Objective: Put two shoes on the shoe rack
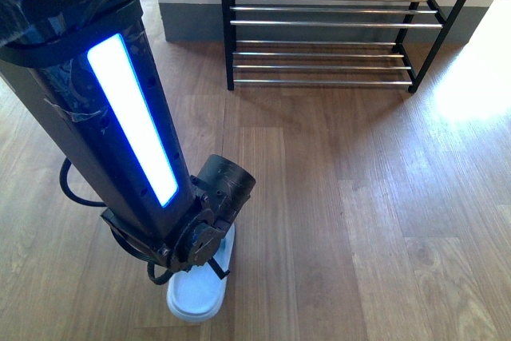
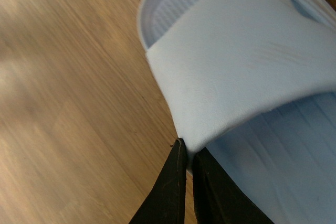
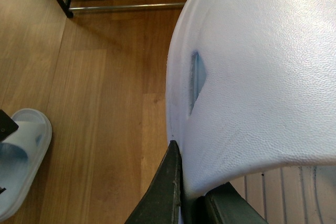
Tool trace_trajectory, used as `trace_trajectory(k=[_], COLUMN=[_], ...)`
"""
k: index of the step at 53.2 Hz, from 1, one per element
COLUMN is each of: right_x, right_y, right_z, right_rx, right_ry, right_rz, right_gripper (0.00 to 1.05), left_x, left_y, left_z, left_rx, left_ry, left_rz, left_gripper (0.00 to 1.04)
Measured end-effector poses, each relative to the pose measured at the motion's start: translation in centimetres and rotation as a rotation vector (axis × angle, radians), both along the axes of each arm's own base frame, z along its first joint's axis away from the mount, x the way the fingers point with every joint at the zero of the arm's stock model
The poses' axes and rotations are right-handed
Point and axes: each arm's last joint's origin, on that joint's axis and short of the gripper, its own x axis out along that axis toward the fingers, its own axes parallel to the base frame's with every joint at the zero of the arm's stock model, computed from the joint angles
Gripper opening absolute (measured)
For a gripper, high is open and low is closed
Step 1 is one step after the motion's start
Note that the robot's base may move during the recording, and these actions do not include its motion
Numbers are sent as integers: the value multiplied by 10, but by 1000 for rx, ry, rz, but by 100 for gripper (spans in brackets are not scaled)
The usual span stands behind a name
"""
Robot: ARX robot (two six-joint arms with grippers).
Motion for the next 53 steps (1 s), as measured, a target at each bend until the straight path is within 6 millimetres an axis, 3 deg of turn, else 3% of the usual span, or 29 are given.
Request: trace_trajectory(k=[9,22,28,37,48,53], right_x=[0,0,0,0,0,0], right_y=[0,0,0,0,0,0], right_z=[0,0,0,0,0,0], right_rx=[0,0,0,0,0,0], right_ry=[0,0,0,0,0,0], right_rz=[0,0,0,0,0,-1], right_gripper=[1,1,1,1,1,1], left_x=[-10,-9,-10,-21,-14,-13], left_y=[-4,-2,7,42,93,102], left_z=[18,48,58,80,136,159], left_rx=[2,-22,-55,-87,-163,-190], left_ry=[-61,-157,-218,-321,-456,-512], left_rz=[-40,-20,-13,15,114,152], left_gripper=[2,2,2,2,2,2])
